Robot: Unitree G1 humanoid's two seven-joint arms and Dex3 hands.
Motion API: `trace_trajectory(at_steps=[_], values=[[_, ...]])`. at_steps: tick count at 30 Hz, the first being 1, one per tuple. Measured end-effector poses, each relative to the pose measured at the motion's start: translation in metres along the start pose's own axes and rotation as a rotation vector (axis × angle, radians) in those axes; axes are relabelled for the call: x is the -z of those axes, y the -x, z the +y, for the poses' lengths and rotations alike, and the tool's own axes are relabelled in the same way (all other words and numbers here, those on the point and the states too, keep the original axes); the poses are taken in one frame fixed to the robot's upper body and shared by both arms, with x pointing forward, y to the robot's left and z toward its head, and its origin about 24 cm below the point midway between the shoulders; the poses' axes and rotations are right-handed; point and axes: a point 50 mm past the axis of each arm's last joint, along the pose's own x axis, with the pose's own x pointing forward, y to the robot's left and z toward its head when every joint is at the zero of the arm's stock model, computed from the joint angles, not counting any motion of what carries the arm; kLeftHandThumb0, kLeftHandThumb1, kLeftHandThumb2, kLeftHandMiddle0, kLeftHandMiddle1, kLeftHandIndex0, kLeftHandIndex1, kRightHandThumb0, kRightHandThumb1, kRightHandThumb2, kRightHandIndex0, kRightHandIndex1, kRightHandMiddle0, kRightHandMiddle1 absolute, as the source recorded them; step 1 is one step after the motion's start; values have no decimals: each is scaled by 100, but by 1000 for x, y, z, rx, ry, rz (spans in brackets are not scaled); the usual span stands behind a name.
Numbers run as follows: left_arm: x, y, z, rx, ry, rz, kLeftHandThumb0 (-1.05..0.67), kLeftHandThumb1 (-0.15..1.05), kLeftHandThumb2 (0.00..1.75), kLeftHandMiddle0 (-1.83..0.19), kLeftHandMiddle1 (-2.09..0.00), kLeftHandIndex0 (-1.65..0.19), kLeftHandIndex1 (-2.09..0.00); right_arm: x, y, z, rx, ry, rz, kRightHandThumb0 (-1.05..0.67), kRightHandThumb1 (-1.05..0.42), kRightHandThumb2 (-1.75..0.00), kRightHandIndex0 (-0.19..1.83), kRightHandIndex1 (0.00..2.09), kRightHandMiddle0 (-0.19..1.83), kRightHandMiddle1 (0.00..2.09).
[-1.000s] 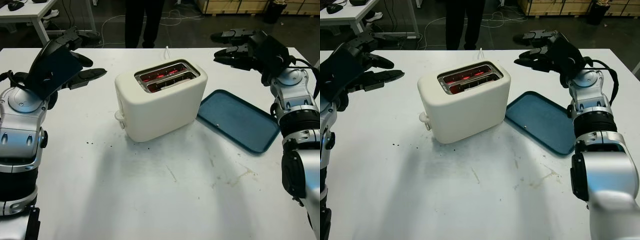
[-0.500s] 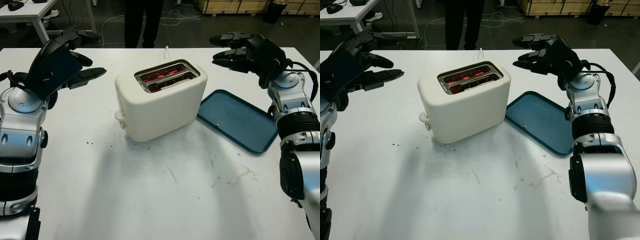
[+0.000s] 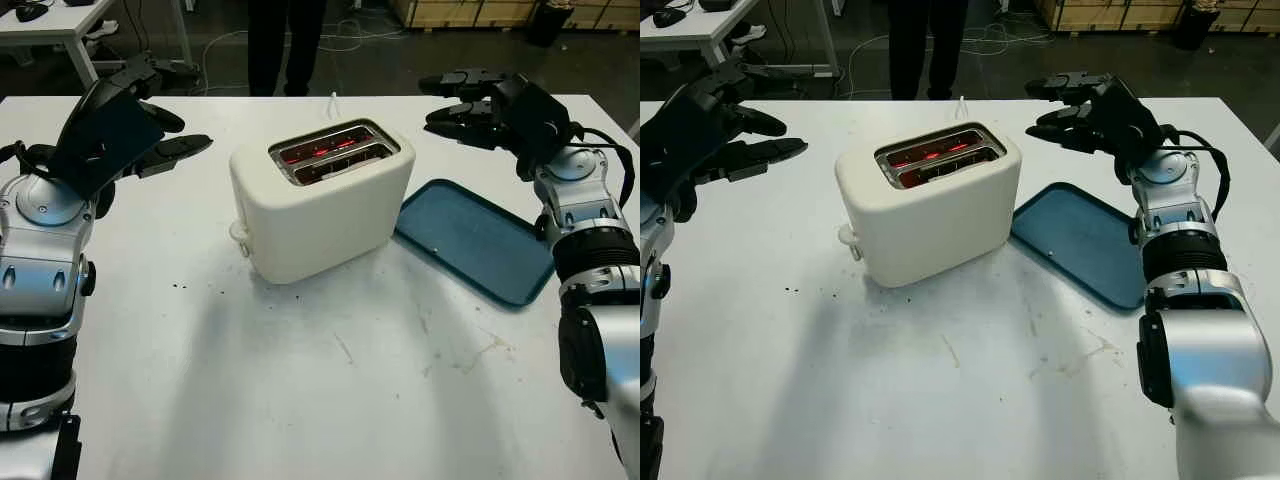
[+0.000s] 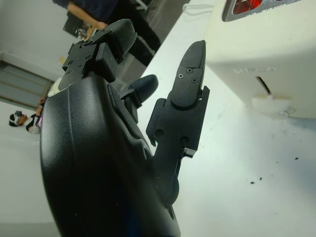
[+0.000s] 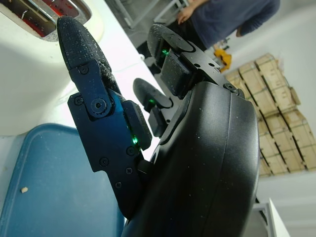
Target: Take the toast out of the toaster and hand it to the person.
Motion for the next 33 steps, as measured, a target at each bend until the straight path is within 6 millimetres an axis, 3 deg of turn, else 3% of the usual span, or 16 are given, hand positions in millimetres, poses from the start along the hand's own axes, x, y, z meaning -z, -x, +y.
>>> trace_trajectory(at_steps=[33], values=[[0, 0, -1, 2, 5, -5, -25, 91, 7, -5, -124, -17, -73, 1, 0, 0, 2, -9, 12, -81, -83, 0, 53, 50, 70, 0]])
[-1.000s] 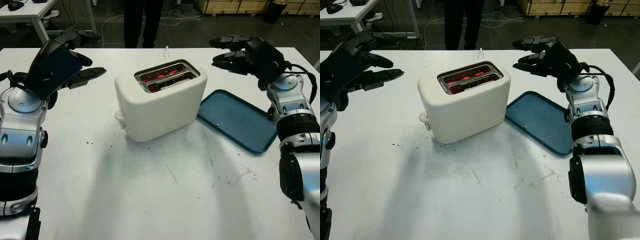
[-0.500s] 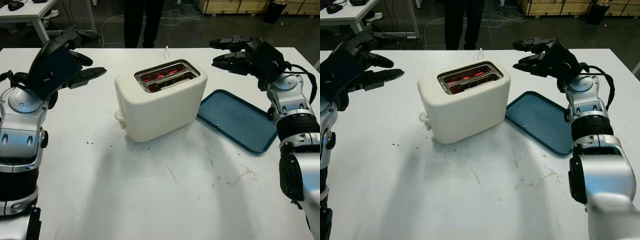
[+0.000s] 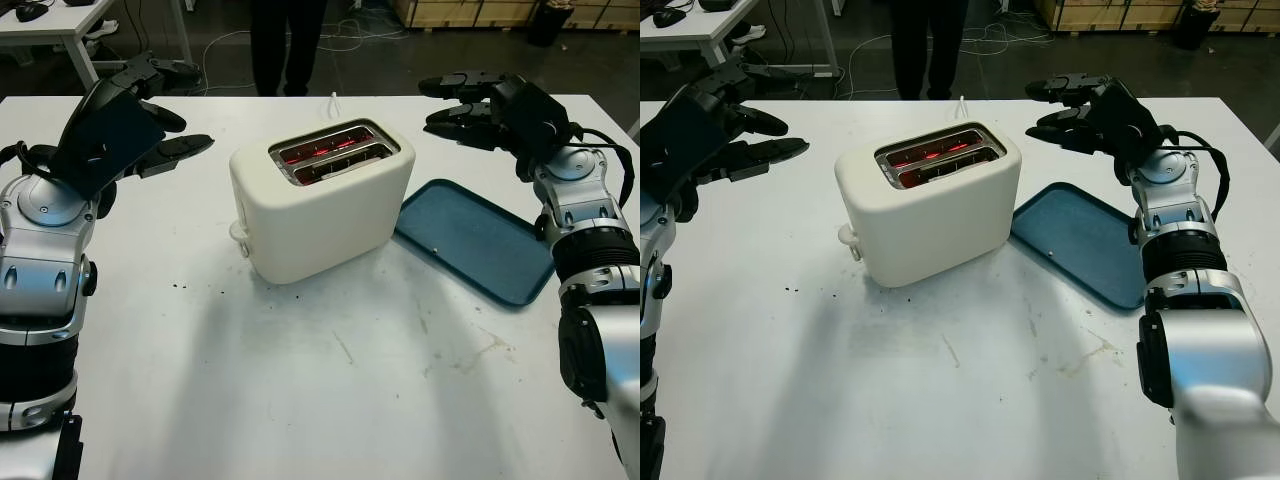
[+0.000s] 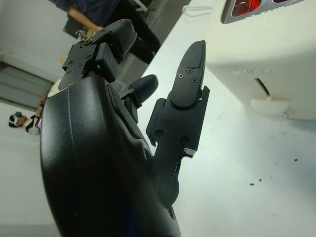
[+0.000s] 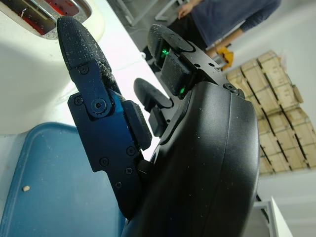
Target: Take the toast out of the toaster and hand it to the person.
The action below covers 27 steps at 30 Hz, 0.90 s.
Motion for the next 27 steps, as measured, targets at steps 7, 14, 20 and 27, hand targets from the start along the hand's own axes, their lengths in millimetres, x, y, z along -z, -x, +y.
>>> trace_trajectory(at_steps=[7, 14, 20, 27], values=[[0, 0, 0, 0, 0, 0, -28, 91, 7, -5, -125, -16, -74, 0, 0, 0, 1, -1, 0, -83, -86, -1, 53, 49, 70, 0], [0, 0, 0, -1, 0, 0, -27, 91, 6, -6, -125, -17, -74, 0, 0, 0, 2, -2, -1, -83, -86, 0, 53, 49, 70, 0], [0, 0, 0, -1, 0, 0, -26, 91, 6, -6, -125, -17, -74, 0, 0, -1, 2, -4, 0, -84, -86, 0, 53, 48, 70, 0], [0, 0, 0, -1, 0, 0, -25, 91, 6, -5, -125, -17, -74, 0, 0, -1, 3, -4, 1, -83, -86, 0, 53, 47, 70, 0]])
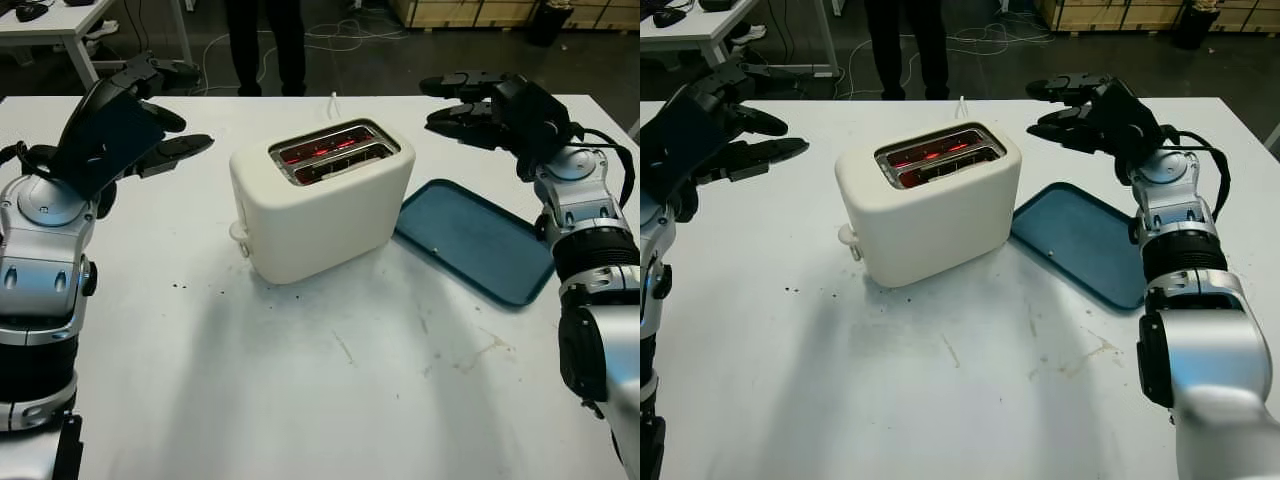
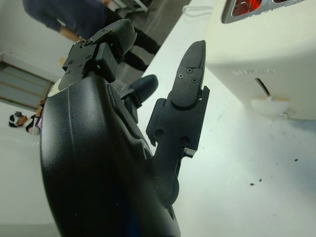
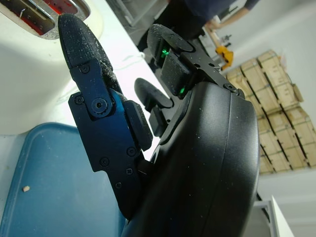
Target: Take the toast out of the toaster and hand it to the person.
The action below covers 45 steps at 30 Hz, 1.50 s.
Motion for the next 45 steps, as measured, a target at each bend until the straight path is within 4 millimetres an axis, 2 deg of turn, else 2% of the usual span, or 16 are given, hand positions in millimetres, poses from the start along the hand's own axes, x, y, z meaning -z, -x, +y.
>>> trace_trajectory(at_steps=[45], values=[[0, 0, 0, 0, 2, 0, -25, 90, 7, -6, -125, -17, -74, 0, 0, 1, -2, 1, 5, -82, -85, 0, 54, 47, 70, 0]])
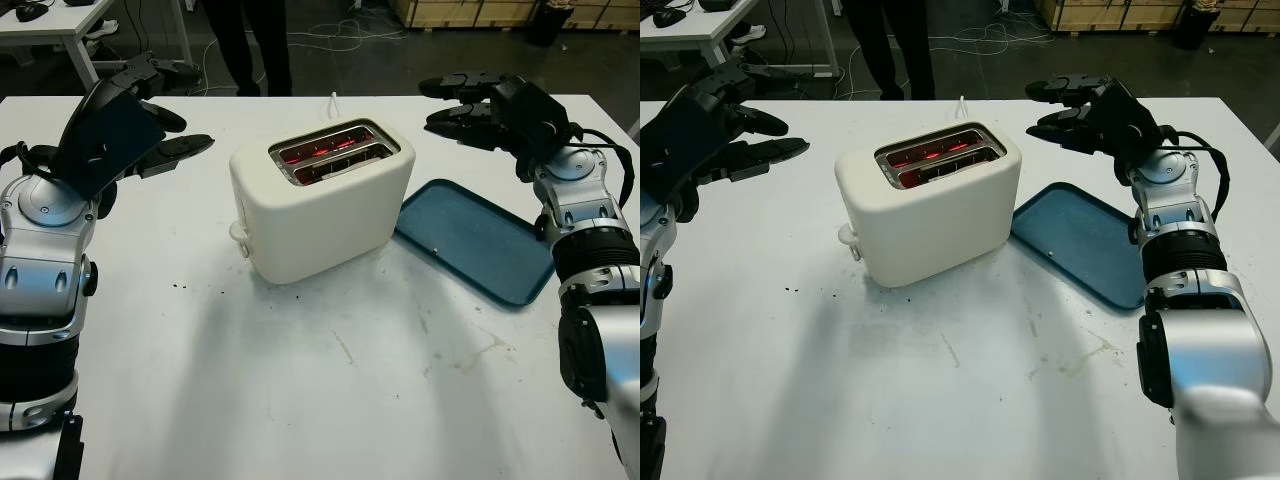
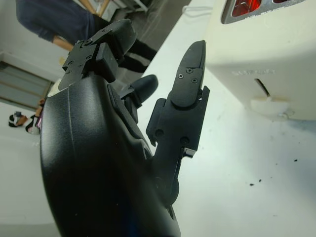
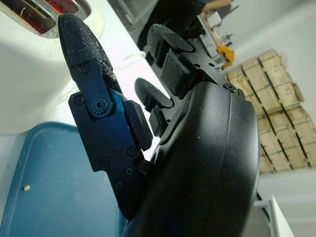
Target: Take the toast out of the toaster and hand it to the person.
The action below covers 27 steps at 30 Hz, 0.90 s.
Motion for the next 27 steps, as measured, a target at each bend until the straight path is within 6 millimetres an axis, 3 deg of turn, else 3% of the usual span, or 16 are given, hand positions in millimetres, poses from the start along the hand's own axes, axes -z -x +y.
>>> trace_trajectory(at_steps=[27], values=[[0, 0, -1, 1, 4, -1, -24, 91, 7, -5, -124, -17, -74, 0, 0, 1, 0, 6, 2, -81, -85, 0, 56, 46, 71, 0]])
